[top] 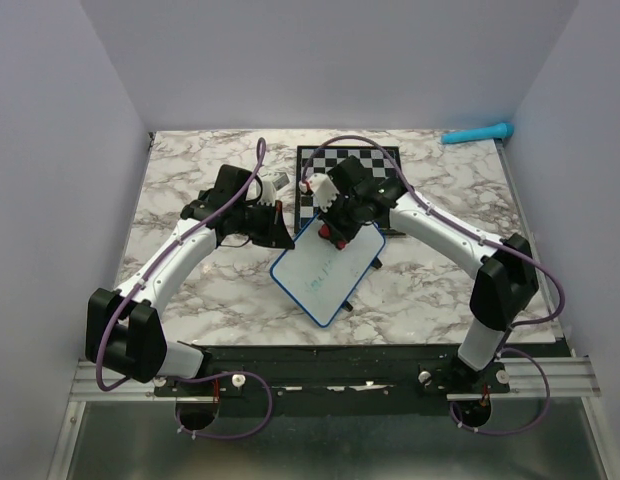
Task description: Erase the whiteboard
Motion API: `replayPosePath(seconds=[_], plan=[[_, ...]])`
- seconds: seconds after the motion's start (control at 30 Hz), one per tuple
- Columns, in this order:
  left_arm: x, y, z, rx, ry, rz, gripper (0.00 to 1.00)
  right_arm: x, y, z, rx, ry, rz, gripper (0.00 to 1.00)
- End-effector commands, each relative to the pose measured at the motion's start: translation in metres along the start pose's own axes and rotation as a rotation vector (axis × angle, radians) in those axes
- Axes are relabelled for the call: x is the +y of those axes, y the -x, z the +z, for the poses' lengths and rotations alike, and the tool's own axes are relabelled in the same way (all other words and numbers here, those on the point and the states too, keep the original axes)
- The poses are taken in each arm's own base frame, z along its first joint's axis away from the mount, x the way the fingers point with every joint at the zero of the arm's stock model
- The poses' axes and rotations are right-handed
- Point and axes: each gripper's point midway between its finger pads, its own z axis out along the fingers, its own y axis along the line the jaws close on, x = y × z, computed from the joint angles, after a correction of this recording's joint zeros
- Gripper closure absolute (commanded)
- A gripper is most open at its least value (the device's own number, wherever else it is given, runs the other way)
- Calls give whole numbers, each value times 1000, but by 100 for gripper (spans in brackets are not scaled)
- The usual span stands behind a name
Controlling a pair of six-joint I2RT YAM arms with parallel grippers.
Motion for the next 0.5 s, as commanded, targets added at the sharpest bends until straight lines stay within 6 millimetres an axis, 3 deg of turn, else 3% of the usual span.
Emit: replayPosePath(seconds=[0.0,0.13,0.3,0.4,0.47], plan=[[-17,-1,0,24,-59,34,100,-41,33,-6,-71,-95,-6,99],[-17,-1,0,24,-62,36,100,-45,20,-1,-38,-88,-8,99],[-18,0,-1,21,-65,42,100,-34,-32,17,50,-39,-10,99],[-17,0,-1,20,-62,47,100,-27,-43,16,62,-16,-16,99],[-17,0,-1,19,-63,49,100,-27,-38,13,47,-12,-16,99]])
